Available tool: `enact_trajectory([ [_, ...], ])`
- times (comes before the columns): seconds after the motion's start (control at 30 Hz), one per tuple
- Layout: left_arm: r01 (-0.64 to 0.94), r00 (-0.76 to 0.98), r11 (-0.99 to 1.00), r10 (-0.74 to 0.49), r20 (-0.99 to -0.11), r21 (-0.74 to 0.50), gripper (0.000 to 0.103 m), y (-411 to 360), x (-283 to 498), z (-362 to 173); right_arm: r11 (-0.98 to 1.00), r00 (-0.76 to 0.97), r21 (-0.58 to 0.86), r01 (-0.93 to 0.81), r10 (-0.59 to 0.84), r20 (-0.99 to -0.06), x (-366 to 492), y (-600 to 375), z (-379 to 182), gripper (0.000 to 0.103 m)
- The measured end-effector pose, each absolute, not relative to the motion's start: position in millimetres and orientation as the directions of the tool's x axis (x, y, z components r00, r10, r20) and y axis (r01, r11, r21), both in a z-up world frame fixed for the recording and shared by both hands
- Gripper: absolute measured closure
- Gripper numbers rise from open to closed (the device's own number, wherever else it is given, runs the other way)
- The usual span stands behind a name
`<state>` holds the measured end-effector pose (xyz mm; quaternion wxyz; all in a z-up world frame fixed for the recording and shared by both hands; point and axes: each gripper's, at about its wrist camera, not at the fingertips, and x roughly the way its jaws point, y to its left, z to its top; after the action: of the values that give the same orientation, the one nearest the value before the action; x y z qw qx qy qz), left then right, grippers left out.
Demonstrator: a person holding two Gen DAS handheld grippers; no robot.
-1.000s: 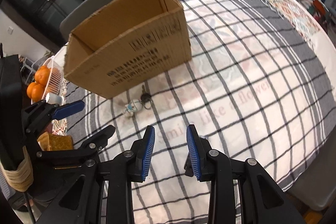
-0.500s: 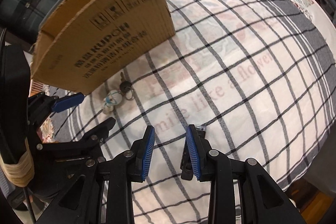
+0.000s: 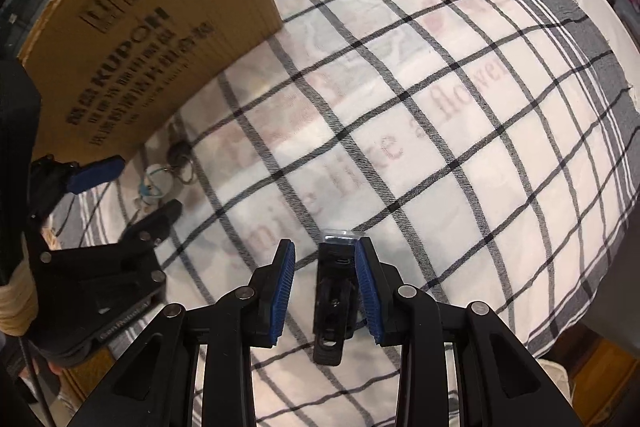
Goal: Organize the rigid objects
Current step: 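Move both tools back toward the astronaut keychain and black device, then grasp the astronaut keychain with the left tool while the right tool grasps the black device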
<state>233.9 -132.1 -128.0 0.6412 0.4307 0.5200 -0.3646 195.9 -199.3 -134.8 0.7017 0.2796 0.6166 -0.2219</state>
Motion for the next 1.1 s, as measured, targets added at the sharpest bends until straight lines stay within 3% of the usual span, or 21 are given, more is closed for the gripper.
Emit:
enact_trajectory([
  [0.37, 0.919, 0.177, 0.354, 0.018, -0.984, 0.172, 0.043, -138.7, 241.9, -147.3, 0.734, 0.089, 0.091, 0.673, 0.042, -0.995, 193.9, -198.6, -156.6, 0.070],
  [0.53, 0.917, 0.146, 0.376, -0.003, -0.989, 0.134, 0.058, -141.2, 250.0, -151.4, 0.733, 0.077, 0.096, 0.673, 0.059, -0.995, 193.2, -200.2, -170.7, 0.070],
  [0.67, 0.902, 0.137, 0.415, -0.014, -0.990, 0.119, 0.076, -134.6, 258.6, -149.8, 0.726, 0.077, 0.111, 0.678, 0.080, -0.994, 189.6, -195.3, -181.0, 0.072],
  [1.1, 0.807, 0.092, 0.588, -0.036, -0.995, 0.053, 0.076, -94.0, 236.9, -146.9, 0.792, 0.139, 0.166, 0.588, 0.103, -0.985, 177.9, -190.2, -184.3, 0.073],
])
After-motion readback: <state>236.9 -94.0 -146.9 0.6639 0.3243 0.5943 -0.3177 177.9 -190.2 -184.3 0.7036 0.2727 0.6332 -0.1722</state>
